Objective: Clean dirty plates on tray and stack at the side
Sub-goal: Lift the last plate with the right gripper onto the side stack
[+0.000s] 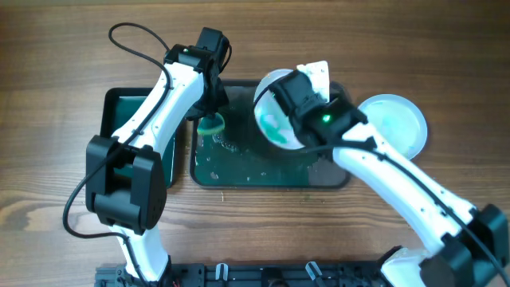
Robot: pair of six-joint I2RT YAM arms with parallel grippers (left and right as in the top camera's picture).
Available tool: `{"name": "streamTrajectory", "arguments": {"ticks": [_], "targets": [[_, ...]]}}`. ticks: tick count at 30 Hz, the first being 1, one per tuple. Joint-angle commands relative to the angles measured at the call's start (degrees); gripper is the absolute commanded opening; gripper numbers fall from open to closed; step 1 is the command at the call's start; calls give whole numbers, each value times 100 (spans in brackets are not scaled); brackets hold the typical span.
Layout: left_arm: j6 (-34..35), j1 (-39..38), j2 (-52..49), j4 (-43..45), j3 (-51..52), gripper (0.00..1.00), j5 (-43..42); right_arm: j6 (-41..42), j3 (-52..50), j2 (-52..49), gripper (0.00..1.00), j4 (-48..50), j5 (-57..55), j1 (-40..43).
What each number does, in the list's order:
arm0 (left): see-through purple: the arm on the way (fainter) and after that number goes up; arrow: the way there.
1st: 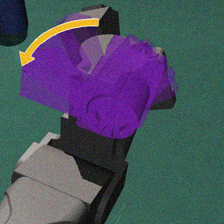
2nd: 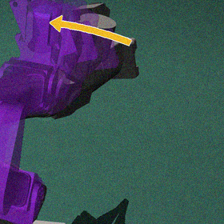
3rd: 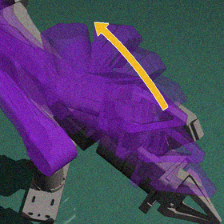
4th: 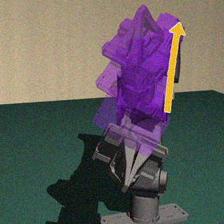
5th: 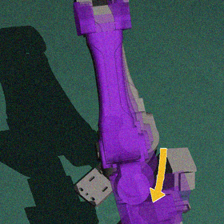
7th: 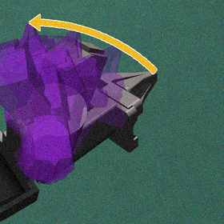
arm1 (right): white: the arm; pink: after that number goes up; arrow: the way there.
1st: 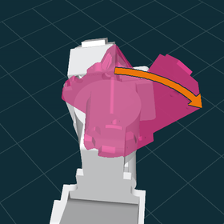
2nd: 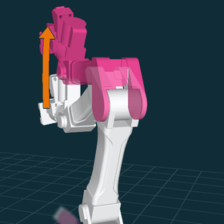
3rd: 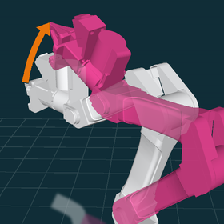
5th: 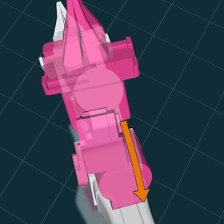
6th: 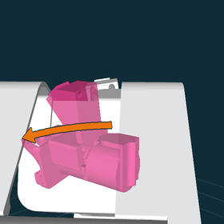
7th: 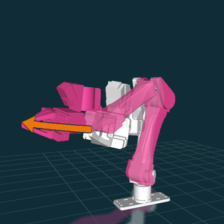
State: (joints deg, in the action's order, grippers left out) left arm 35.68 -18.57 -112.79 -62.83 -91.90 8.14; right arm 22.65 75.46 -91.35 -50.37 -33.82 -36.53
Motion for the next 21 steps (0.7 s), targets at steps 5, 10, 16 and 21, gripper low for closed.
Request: {"name": "streamTrajectory", "arguments": {"ticks": [5,10,16,21], "targets": [[-94,4,103,28,-90,4,-68,-988,28,693,4,0,-4557,-1475],[-94,4,103,28,-90,4,-68,-1670,26,693,4,232,-5333,-1969],[-92,4,103,28,-90,4,-68,-1587,26,693,4,317,-5090,-1991],[-94,4,103,24,-90,4,-68,-820,26,693,4,-245,-2103,-1781]]}}
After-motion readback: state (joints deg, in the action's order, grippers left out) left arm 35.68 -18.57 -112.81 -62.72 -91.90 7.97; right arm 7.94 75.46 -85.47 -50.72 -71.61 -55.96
